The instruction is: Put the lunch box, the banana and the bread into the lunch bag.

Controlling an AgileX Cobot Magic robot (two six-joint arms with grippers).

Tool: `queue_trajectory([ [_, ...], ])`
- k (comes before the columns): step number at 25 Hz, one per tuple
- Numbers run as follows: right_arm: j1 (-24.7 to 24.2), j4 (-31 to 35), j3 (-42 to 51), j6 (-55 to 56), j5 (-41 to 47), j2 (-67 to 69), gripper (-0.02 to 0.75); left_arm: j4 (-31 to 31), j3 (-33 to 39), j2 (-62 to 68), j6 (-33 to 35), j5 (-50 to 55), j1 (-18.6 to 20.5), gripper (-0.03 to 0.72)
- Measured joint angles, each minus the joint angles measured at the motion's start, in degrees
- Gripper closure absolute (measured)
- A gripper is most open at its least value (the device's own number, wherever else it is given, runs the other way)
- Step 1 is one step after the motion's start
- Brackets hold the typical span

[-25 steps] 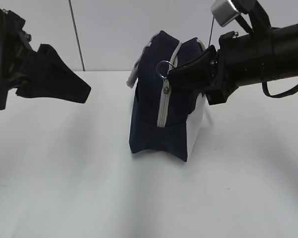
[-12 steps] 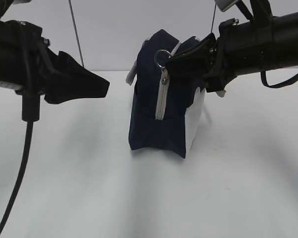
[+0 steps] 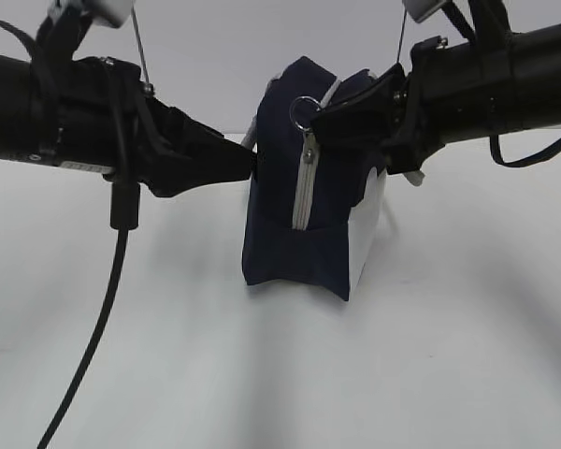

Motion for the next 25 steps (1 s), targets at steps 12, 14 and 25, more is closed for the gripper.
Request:
queue_trajectory([
  [12,0.00,0.00,-0.27,0.00,0.00,0.57,0.738,-12.91,0.00,9.24,12.10,1.21,0.00,0.272],
  [14,0.00,0.00,-0.27,0.00,0.00,0.57,0.738,-15.89,0.00,9.63,14.59,1.23,0.00,0.272],
  [25,0.00,0.00,-0.27,0.00,0.00,0.57,0.738,-22.88,0.00,12.65,20.64,0.82,0.00,0.272],
])
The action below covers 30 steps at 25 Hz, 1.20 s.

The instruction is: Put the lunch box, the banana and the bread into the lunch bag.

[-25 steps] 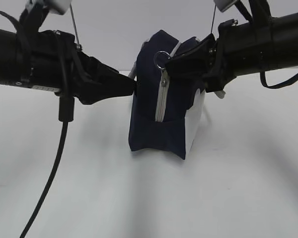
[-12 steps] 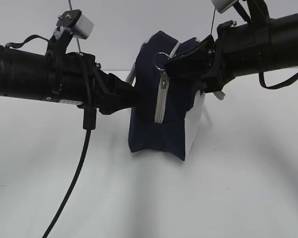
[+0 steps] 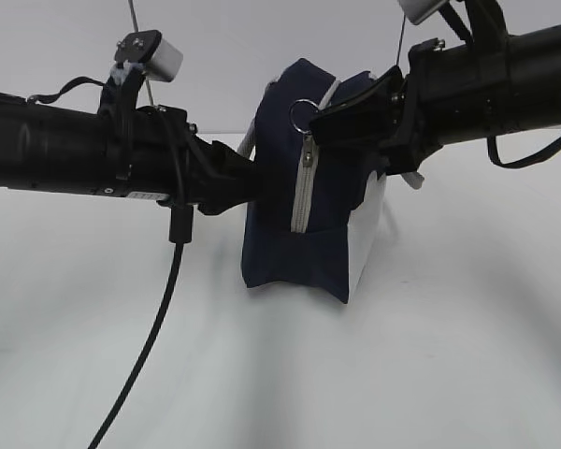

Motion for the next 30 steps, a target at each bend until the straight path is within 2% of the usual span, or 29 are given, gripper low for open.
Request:
queue_trajectory([
  [5,0.00,0.00,0.00,0.00,0.10,0.00,0.738,-3.79,0.00,0.59,2.61,-2.05,0.00,0.272],
  [14,0.00,-0.10,0.00,0.00,0.10,0.00,0.738,-3.84,0.00,4.21,4.11,0.36,0.00,0.282],
  [17,0.00,-0.10,0.00,0.00,0.10,0.00,0.738,-3.84,0.00,4.39,4.22,0.54,0.00,0.353],
  [22,0.00,-0.10,0.00,0.04,0.32,0.00,0.738,-3.84,0.00,4.39,4.27,0.75,0.00,0.631],
  [23,0.00,-0.10,0.00,0.04,0.32,0.00,0.738,-3.84,0.00,4.39,4.33,0.75,0.00,0.665],
  [30,0.00,-0.10,0.00,0.94,0.42,0.00,0.738,-3.84,0.00,4.39,4.33,0.75,0.00,0.691],
])
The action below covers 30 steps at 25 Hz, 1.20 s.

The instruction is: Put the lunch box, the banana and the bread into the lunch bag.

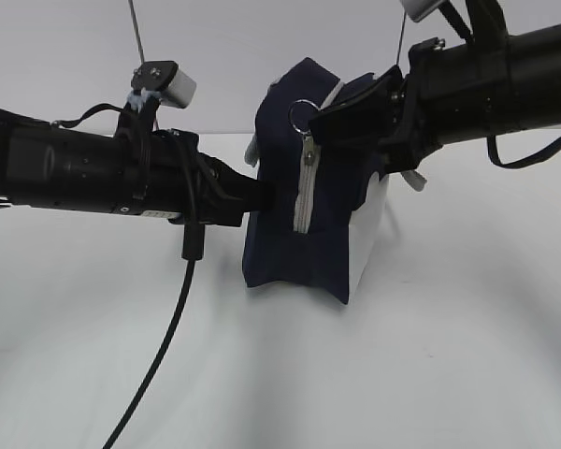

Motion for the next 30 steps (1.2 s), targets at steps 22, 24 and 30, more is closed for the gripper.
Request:
queue_trajectory([
  [22,0.00,-1.40,-5.84,5.55,-2.41,0.42,0.738,2.10,0.00,0.00,-2.84,1.37,0.00,0.691],
  [24,-0.27,-3.52,-7.10,6.91,-1.44,0.64,0.738,2.49,0.00,0.00,-3.10,1.51,0.00,0.691],
  [30,-4.03,-5.62,-11.85,7.70,8.16,5.34,0.738,4.97,0.00,0.00,-3.69,1.80,0.00,0.691],
])
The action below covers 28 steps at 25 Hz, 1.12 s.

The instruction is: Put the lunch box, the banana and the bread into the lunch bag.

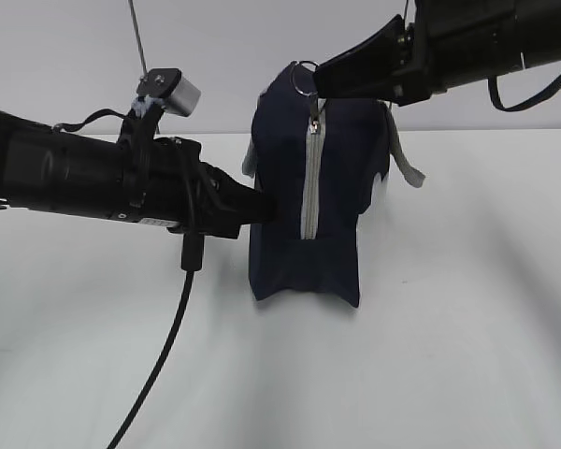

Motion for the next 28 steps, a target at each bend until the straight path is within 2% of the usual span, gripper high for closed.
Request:
queue_trajectory([
  [6,-1.22,-1.74,-5.31,0.10,6.50,5.10,0.738,2.28,0.00,0.00,-0.92,0.30,0.00,0.691],
  [21,-3.76,-2.07,-13.77,0.56,5.56,12.15,0.738,5.10,0.00,0.00,-2.67,1.42,0.00,0.691],
  [28,-4.52,-3.45,-21.76,4.29,7.81,19.13,0.738,5.31,0.62,0.00,-3.38,1.68,0.00,0.691],
])
